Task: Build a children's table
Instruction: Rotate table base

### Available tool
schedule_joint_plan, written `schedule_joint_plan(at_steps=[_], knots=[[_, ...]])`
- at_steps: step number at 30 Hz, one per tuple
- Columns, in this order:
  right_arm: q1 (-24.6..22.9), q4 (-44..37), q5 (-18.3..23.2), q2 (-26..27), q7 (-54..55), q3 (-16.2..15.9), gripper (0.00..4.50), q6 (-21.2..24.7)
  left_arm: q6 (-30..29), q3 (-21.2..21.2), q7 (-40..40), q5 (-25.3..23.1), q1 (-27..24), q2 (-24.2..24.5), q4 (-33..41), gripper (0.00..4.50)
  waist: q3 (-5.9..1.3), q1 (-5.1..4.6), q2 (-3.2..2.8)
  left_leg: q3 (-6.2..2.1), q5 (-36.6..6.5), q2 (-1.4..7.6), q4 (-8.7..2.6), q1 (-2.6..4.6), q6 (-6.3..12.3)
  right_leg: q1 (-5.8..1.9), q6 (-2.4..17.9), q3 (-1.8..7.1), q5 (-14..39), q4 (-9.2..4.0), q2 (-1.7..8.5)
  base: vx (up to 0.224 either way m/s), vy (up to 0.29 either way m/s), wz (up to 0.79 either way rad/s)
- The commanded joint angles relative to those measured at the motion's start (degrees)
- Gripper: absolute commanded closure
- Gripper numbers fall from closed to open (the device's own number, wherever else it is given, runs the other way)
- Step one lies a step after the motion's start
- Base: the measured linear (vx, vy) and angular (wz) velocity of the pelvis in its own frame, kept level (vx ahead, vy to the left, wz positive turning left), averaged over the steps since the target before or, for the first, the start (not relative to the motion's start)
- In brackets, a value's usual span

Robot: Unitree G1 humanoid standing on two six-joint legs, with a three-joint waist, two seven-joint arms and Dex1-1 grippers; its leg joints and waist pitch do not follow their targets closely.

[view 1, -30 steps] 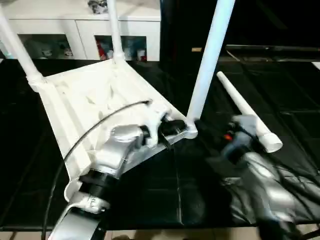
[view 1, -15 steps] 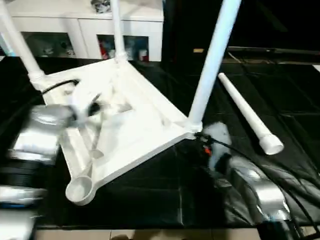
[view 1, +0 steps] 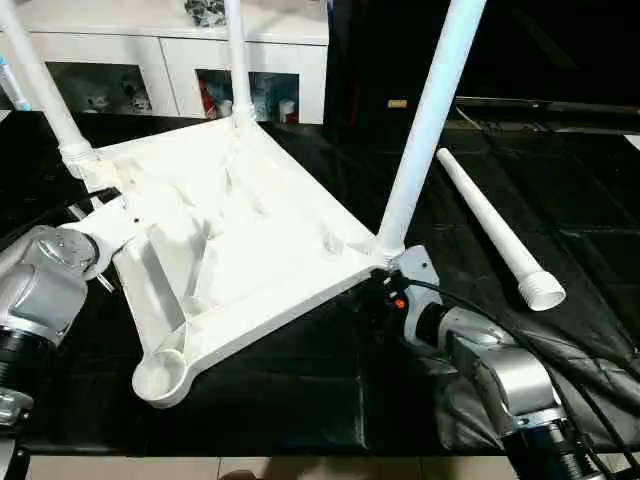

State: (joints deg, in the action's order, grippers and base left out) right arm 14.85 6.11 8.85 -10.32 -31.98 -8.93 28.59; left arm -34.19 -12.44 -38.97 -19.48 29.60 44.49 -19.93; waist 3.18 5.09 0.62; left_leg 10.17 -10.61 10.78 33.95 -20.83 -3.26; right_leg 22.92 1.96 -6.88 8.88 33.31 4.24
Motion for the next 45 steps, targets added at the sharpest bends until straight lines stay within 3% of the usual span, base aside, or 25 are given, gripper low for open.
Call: schedule_joint_plan(at_steps=[1,4,5,9,10,12,14,16,17,19,25,27,28,29,31,32,34,36,37,38,42,45], knots=[[1.0,2.1,-1.1,-0.1,1.2,0.3,0.00,0.2,-1.0,-0.9,-3.9,2.2,-1.0,-0.7,2.0,4.39,-3.76,0.00,-0.95,-1.48,-13.2,2.91,-4.50,1.11,-1.18,-2.64,7.3,4.08,17.8,-3.78,5.34,0.000,0.000,0.00],[2.3,4.7,-2.0,0.2,2.3,0.2,0.00,-0.8,-1.7,-2.5,-8.3,3.9,-2.3,-0.5,4.7,4.39,-3.81,0.02,-1.18,-1.42,-13.4,2.99,-4.46,1.30,-1.68,-2.44,8.7,4.15,15.7,-3.56,5.21,0.000,0.000,0.00],[3.0,6.0,-2.1,0.4,2.8,0.1,0.00,-1.2,-1.4,-3.8,-10.4,4.2,-3.0,0.3,5.8,4.39,-3.82,-0.08,-1.11,-1.48,-13.4,2.99,-4.56,1.07,-1.69,-2.74,9.0,4.11,15.3,-3.41,5.23,0.000,0.000,0.00],[5.5,10.2,-3.2,0.9,3.6,-0.3,0.00,-2.6,-1.6,-6.4,-16.2,5.3,-4.8,2.1,9.0,4.39,-3.56,-0.31,-1.16,-1.40,-15.1,2.84,-4.54,1.25,-2.00,-2.59,9.0,4.21,17.5,-3.65,5.23,0.000,0.000,0.00],[6.4,11.6,-3.4,1.2,3.8,-0.3,0.00,-3.1,-2.0,-6.7,-18.0,6.3,-5.3,2.4,10.3,4.39,-3.48,-0.29,-1.33,-1.43,-15.6,2.77,-4.53,1.27,-2.00,-2.65,8.5,4.18,18.7,-3.79,5.23,0.000,0.000,0.00],[9.0,15.8,-4.0,2.0,4.0,-0.6,0.00,-5.5,-2.5,-7.2,-22.9,9.7,-6.7,2.7,14.3,4.39,-3.31,-0.54,-1.09,-1.57,-16.6,2.81,-4.72,1.16,-2.13,-2.73,8.5,4.07,21.0,-3.97,5.31,0.000,0.000,0.00],[12.0,20.2,-4.3,2.9,4.3,-0.4,0.00,-7.6,-3.0,-8.4,-28.2,13.9,-7.9,2.5,19.3,4.39,-3.21,-0.58,-0.89,-1.57,-17.9,2.94,-4.65,1.62,-2.55,-2.44,8.7,4.12,23.7,-4.28,5.47,0.000,0.000,0.00],[13.2,21.9,-4.5,3.2,4.5,-0.3,0.00,-8.3,-4.1,-8.6,-29.5,15.8,-8.1,1.8,21.0,4.39,-3.11,-0.49,-1.19,-1.43,-18.9,2.84,-4.54,2.05,-2.77,-1.97,8.7,4.15,24.0,-4.28,5.19,0.000,0.000,0.00],[14.4,23.4,-4.7,3.4,4.8,-0.2,0.00,-9.0,-5.0,-8.7,-30.5,17.5,-8.1,0.6,22.5,4.39,-3.16,-0.52,-1.17,-1.40,-19.0,2.80,-4.55,1.92,-2.80,-2.17,8.5,4.14,23.9,-4.21,5.22,0.000,0.000,0.00],[15.4,24.7,-4.8,3.5,4.9,0.0,0.00,-9.7,-5.3,-8.9,-31.0,18.1,-8.0,0.1,23.2,4.39,-3.30,-0.64,-0.69,-1.51,-17.7,2.83,-4.68,1.53,-2.67,-2.61,8.1,4.11,23.0,-3.99,5.15,0.000,0.000,0.00],[17.8,29.0,-5.2,3.7,5.7,1.1,0.00,-12.5,-5.6,-10.5,-29.8,19.0,-4.9,-6.6,23.5,4.39,-3.69,-1.17,-0.74,-1.27,-13.2,2.59,-4.26,0.97,-1.84,-3.09,9.1,4.23,18.8,-3.40,5.14,0.000,0.000,0.00],[18.1,30.1,-5.4,3.8,6.0,1.4,0.00,-13.3,-6.0,-11.0,-29.2,20.1,-3.4,-9.8,23.1,4.39,-3.82,-1.47,-0.45,-1.12,-11.4,2.41,-4.05,0.67,-1.16,-3.29,9.9,4.25,16.4,-3.14,5.02,0.000,0.000,0.00],[18.2,30.5,-5.5,3.7,6.0,1.5,0.00,-13.6,-6.2,-11.2,-29.0,20.4,-3.0,-10.5,22.9,4.39,-3.80,-1.42,-1.11,-1.13,-11.3,2.35,-3.92,0.73,-1.03,-3.22,10.1,4.25,16.2,-3.03,5.00,0.000,0.000,0.00],[18.1,30.6,-5.5,3.7,6.1,1.6,0.00,-13.8,-5.9,-11.5,-28.5,20.3,-2.5,-11.5,22.2,4.39,-3.79,-1.63,-0.82,-1.05,-11.5,2.32,-3.94,0.60,-0.90,-3.31,10.0,4.22,16.3,-3.24,4.90,0.000,0.000,0.00],[17.8,30.5,-5.5,3.6,6.4,1.9,0.00,-13.8,-5.1,-12.3,-27.3,19.6,-1.6,-13.5,20.7,4.39,-3.87,-1.84,-0.84,-1.08,-11.1,2.29,-3.86,0.54,-0.57,-3.41,10.0,4.13,15.7,-3.20,4.77,0.000,0.000,0.00],[17.5,30.3,-5.5,3.4,7.0,2.2,0.00,-13.9,-4.1,-12.7,-25.6,18.7,-0.4,-16.0,18.7,4.39,-3.88,-1.88,-1.35,-1.06,-11.3,2.17,-3.72,0.63,-0.39,-3.39,9.9,4.06,16.2,-3.24,4.67,0.000,0.000,0.00],[17.3,30.4,-5.5,3.3,7.4,2.7,0.00,-14.1,-2.9,-12.8,-23.9,17.8,0.5,-18.3,16.7,4.39,-3.95,-2.02,-0.99,-1.07,-11.5,2.18,-3.71,0.53,-0.22,-3.53,9.7,3.94,16.4,-3.43,4.57,0.000,0.000,0.00],[17.2,30.6,-5.6,3.2,7.6,3.2,0.00,-14.4,-1.8,-12.3,-21.9,17.2,1.2,-20.3,14.9,4.39,-3.94,-1.98,-0.89,-1.11,-11.8,2.24,-3.70,0.55,-0.03,-3.54,9.4,3.86,17.2,-3.55,4.64,0.000,0.000,0.00],[17.1,30.6,-5.7,3.1,7.8,3.6,0.00,-14.6,-1.1,-11.9,-20.2,16.9,1.8,-21.8,13.5,4.39,-3.93,-2.05,-1.22,-1.09,-12.1,2.18,-3.65,0.58,-0.03,-3.48,9.4,3.83,17.4,-3.57,4.57,0.000,0.000,0.00],[17.1,30.6,-6.0,2.8,8.4,4.2,0.00,-15.0,0.2,-11.3,-17.2,16.5,2.6,-23.7,11.2,4.39,-3.93,-2.12,-1.03,-1.02,-12.5,2.15,-3.58,0.70,0.06,-3.41,9.1,3.80,17.9,-3.79,4.50,0.000,0.000,0.00],[17.7,29.1,-6.6,0.8,10.0,5.3,0.00,-15.1,1.9,-10.5,-14.6,16.4,3.6,-25.0,9.3,4.39,-3.98,-1.82,-0.93,-1.08,-12.2,2.15,-3.53,0.57,0.52,-3.49,8.4,3.62,19.3,-3.97,4.57,0.000,0.000,0.00],[19.8,28.0,-6.2,-1.5,11.0,7.6,0.00,-14.0,-0.8,-8.6,-16.5,18.3,3.6,-24.1,12.0,4.39,-3.97,-1.73,-0.99,-1.06,-11.8,2.31,-3.51,0.72,0.71,-3.39,8.9,3.62,18.7,-3.82,4.64,0.000,0.000,0.00]])
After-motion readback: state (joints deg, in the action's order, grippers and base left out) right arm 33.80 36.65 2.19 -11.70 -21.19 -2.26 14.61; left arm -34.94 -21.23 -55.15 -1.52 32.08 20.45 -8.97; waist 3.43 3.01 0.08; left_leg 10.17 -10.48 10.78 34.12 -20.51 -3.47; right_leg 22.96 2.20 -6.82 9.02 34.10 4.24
